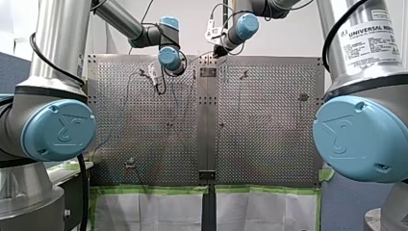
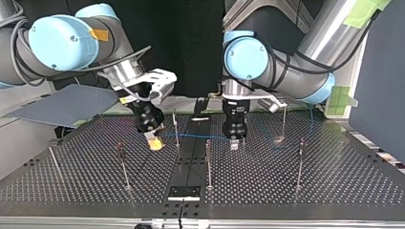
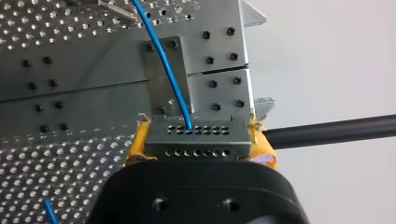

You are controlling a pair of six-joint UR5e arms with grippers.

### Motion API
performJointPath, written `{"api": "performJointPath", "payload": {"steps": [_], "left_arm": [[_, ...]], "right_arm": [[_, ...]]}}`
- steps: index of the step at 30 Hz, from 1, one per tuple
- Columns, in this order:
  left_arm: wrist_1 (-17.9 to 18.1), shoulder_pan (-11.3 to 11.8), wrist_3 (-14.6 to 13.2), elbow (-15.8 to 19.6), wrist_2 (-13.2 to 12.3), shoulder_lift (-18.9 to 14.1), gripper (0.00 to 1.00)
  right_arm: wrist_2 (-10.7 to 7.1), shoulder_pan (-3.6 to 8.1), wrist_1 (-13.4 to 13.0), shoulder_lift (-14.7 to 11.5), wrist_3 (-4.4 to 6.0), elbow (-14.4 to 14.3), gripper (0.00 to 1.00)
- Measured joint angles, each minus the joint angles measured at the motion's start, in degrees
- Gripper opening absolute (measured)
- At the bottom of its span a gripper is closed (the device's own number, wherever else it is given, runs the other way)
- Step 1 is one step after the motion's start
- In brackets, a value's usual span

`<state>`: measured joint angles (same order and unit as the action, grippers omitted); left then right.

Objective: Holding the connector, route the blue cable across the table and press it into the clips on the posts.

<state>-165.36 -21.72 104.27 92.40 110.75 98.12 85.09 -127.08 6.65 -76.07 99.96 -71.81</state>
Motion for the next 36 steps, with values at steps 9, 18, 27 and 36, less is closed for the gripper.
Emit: {"api": "performJointPath", "payload": {"steps": [9, 18, 27, 36], "left_arm": [[1.52, 0.79, 0.16, 0.03, -0.05, 1.4, 0.0], [2.26, 2.04, 0.02, 0.01, -1.65, 1.81, 0.0], [3.86, 2.72, -0.26, -0.12, -3.48, 4.09, 0.0], [5.43, 4.1, -0.19, -0.48, -4.49, 4.29, 0.0]], "right_arm": [[-0.15, 0.34, -0.25, 3.61, -0.84, -1.46, 0.0], [-1.21, 1.03, -0.6, 5.54, -0.84, -1.53, 0.0], [-3.72, 2.28, -1.85, 5.72, -0.03, -1.53, 0.0], [-5.48, 3.89, -2.78, 6.26, 0.25, -1.06, 0.0]]}}
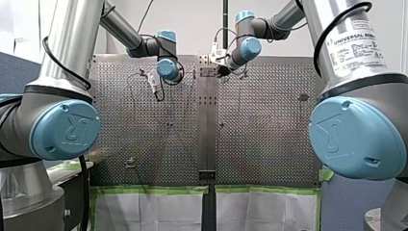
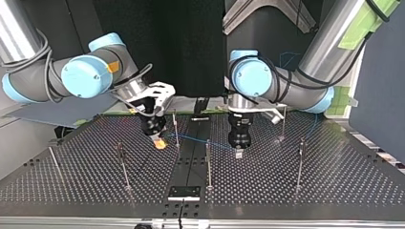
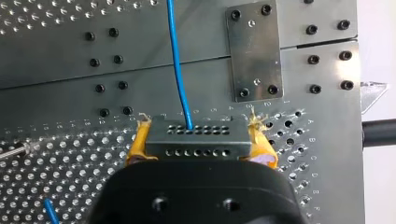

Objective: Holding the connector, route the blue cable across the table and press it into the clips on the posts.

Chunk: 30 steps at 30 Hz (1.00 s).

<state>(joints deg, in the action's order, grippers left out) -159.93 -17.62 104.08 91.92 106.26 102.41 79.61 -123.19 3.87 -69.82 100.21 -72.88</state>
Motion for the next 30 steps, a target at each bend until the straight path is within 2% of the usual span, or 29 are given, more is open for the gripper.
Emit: {"api": "performJointPath", "payload": {"steps": [4, 13, 17, 23, 30], "left_arm": [[0.34, 0.77, 0.03, -0.65, -1.04, 0.42, 0.0], [-2.58, 1.31, 0.09, -4.41, -2.54, 4.07, 0.0], [-3.99, 1.45, 0.11, -6.65, -2.8, 6.31, 0.0], [-4.17, 1.87, 0.14, -9.33, -2.93, 8.92, 0.0], [-4.42, 2.43, 0.13, -12.64, -2.95, 9.81, 0.0]], "right_arm": [[-0.56, 0.57, -0.14, 0.39, 0.25, 0.5, 0.0], [-1.08, 2.01, -0.18, 2.01, 0.41, 2.56, 0.0], [-1.31, 2.84, -0.17, 3.27, 0.63, 4.18, 0.0], [-1.48, 3.93, -0.15, 5.14, 1.09, 7.04, 0.0], [-1.64, 4.83, -0.11, 6.74, 1.3, 9.52, 0.0]]}}
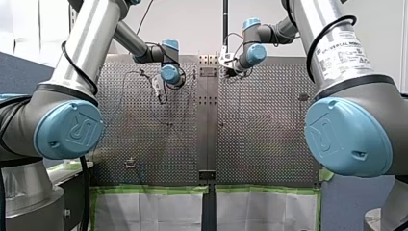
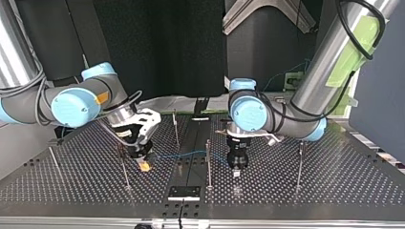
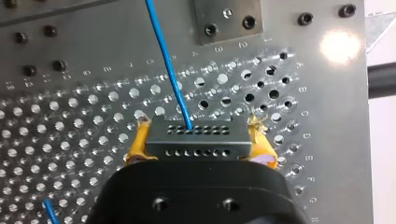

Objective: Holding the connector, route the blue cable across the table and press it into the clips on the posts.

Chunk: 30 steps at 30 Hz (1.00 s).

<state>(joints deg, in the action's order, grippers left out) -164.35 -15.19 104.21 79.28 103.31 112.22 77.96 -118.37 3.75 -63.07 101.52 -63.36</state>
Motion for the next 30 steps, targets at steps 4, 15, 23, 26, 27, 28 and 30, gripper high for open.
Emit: {"api": "performJointPath", "payload": {"steps": [4, 15, 23, 26, 27, 28, 30], "left_arm": [[-0.29, 0.04, 0.0, -0.87, -0.02, 0.02, 0.05], [-2.8, -0.44, -0.38, -1.08, 0.7, 0.0, 0.71], [-6.78, -1.15, -0.6, -0.68, 0.9, -0.57, 1.0], [-8.35, -1.45, -0.45, 0.35, 0.62, -1.67, 1.0], [-8.85, -1.53, -0.39, 0.77, 0.57, -2.12, 1.0], [-9.29, -1.62, -0.34, 1.17, 0.52, -2.54, 1.0], [-10.28, -1.88, -0.27, 2.07, 0.39, -3.45, 1.0]], "right_arm": [[-0.26, 0.22, 0.02, 0.16, 0.01, 0.31, 0.0], [-0.34, 0.3, 0.23, 0.19, -0.23, 0.37, 0.0], [-0.35, 0.24, 0.39, 0.18, -0.3, 0.37, 0.0], [-0.34, 0.26, 0.43, 0.18, -0.32, 0.37, 0.0], [-0.35, 0.27, 0.44, 0.18, -0.33, 0.37, 0.0], [-0.35, 0.26, 0.44, 0.18, -0.33, 0.37, 0.0], [-0.35, 0.27, 0.45, 0.18, -0.33, 0.37, 0.0]]}}
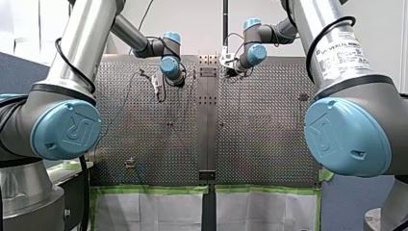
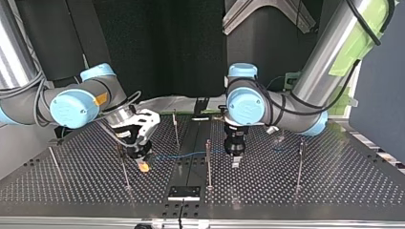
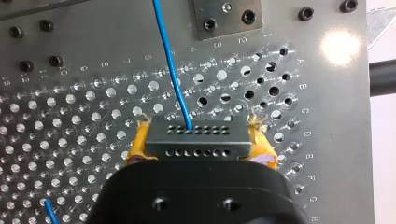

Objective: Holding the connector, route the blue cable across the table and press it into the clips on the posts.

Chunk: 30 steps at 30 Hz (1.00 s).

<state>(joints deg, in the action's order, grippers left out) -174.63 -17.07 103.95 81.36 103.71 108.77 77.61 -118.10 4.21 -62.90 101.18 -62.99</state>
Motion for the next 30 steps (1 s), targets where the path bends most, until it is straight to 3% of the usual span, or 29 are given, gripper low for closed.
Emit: {"api": "performJointPath", "payload": {"steps": [13, 23, 30], "left_arm": [[-2.7, -2.16, 0.2, 6.52, -2.96, -6.56, 1.0], [-3.87, -4.47, -0.13, 8.76, -2.79, -11.47, 1.0], [-2.41, -7.04, -1.88, 8.73, -1.37, -12.51, 1.0]], "right_arm": [[0.09, 0.02, 0.21, 0.0, -0.05, -0.01, 0.0], [0.17, 0.11, 0.4, 0.0, -0.02, -0.01, 0.0], [0.84, 0.63, 0.71, 0.0, -0.06, 0.0, 0.0]]}}
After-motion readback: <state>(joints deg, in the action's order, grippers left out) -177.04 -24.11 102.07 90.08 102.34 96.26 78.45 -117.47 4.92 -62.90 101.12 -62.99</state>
